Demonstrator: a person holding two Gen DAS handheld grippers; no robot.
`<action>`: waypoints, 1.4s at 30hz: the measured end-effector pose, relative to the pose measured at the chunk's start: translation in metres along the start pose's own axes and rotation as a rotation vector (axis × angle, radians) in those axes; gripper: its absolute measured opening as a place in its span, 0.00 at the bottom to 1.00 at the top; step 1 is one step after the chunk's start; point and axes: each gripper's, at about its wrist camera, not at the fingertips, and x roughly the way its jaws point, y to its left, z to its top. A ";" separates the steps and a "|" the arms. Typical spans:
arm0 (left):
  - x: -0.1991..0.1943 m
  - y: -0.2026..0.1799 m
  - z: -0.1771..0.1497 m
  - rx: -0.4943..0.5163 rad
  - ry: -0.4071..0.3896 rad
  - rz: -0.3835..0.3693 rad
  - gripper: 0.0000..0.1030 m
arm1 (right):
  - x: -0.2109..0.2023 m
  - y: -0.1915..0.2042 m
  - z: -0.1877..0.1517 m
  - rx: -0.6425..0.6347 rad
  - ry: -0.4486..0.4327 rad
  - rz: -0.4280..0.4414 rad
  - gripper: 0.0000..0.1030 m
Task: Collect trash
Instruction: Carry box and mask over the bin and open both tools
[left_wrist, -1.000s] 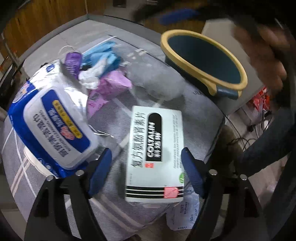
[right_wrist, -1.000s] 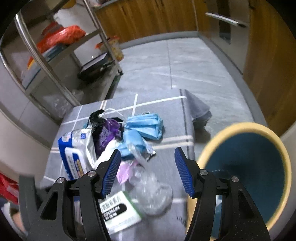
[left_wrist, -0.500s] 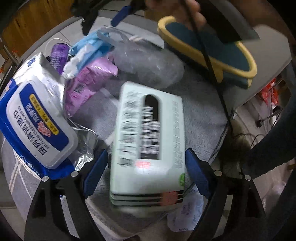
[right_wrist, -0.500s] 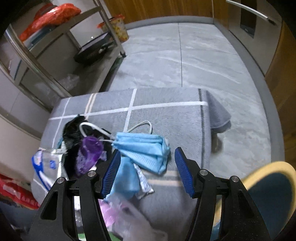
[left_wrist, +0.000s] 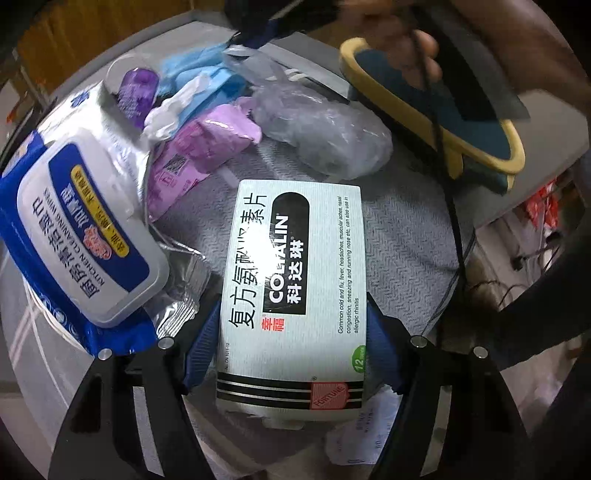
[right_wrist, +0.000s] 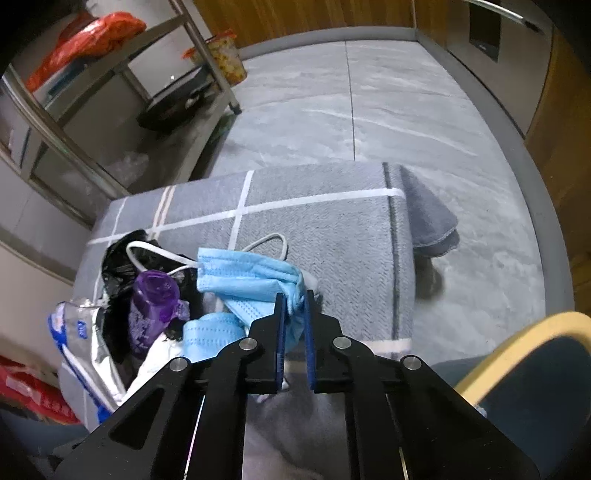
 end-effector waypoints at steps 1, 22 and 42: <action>-0.002 0.003 0.000 -0.020 -0.003 -0.014 0.68 | -0.006 -0.001 0.000 0.006 -0.012 0.000 0.09; -0.097 0.034 0.016 -0.159 -0.209 -0.130 0.68 | -0.158 -0.010 -0.043 0.097 -0.310 0.040 0.09; -0.108 -0.029 0.065 -0.101 -0.251 -0.179 0.68 | -0.221 -0.090 -0.162 0.386 -0.407 0.002 0.09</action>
